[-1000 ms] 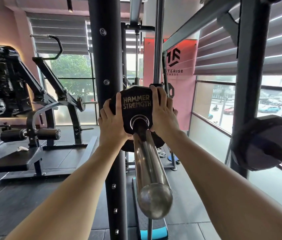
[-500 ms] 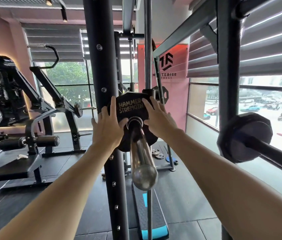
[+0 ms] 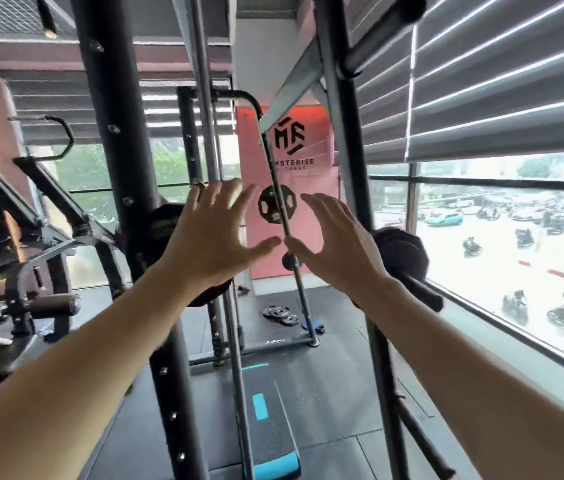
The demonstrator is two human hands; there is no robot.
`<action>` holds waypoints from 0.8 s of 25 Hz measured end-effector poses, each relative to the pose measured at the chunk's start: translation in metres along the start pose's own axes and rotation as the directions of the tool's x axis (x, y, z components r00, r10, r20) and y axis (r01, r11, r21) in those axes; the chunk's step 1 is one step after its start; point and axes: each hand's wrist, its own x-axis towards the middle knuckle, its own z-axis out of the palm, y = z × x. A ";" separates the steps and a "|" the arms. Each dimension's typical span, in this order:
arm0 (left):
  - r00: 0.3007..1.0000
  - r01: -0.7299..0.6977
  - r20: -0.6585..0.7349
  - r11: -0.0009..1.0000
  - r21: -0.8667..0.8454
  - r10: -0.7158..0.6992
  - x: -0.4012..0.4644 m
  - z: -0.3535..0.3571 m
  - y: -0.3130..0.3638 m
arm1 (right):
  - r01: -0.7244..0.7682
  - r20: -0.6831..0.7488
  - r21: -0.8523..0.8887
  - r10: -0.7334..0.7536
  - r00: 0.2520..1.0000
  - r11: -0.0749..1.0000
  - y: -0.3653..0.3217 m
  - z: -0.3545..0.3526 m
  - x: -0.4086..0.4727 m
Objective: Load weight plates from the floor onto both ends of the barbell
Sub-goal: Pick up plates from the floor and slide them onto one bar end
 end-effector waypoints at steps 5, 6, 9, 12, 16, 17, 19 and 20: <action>0.994 -0.107 0.015 0.991 -0.080 0.108 0.019 0.019 0.144 | -0.111 -0.014 -0.105 0.110 0.994 0.988 0.095 -0.084 -0.066; 0.991 -0.135 0.012 0.987 -0.087 0.136 0.022 0.024 0.171 | -0.142 -0.023 -0.123 0.141 0.990 0.982 0.115 -0.099 -0.080; 0.974 -0.225 0.009 0.964 -0.143 0.228 0.033 0.042 0.255 | -0.237 -0.064 -0.177 0.229 0.971 0.955 0.176 -0.148 -0.126; 0.954 -0.292 -0.014 0.921 -0.258 0.298 0.045 0.062 0.334 | -0.313 -0.101 -0.243 0.297 0.949 0.918 0.231 -0.187 -0.171; 0.931 -0.344 -0.006 0.871 -0.351 0.365 0.050 0.097 0.416 | -0.401 -0.102 -0.315 0.389 0.916 0.860 0.286 -0.220 -0.230; 0.924 -0.357 -0.005 0.856 -0.373 0.383 0.050 0.108 0.435 | -0.417 -0.103 -0.334 0.407 0.907 0.845 0.299 -0.226 -0.245; 0.914 -0.370 -0.001 0.830 -0.418 0.407 0.049 0.129 0.465 | -0.455 -0.104 -0.364 0.450 0.887 0.812 0.319 -0.234 -0.272; 0.910 -0.367 0.009 0.816 -0.447 0.414 0.047 0.140 0.479 | -0.483 -0.103 -0.372 0.481 0.870 0.793 0.329 -0.237 -0.284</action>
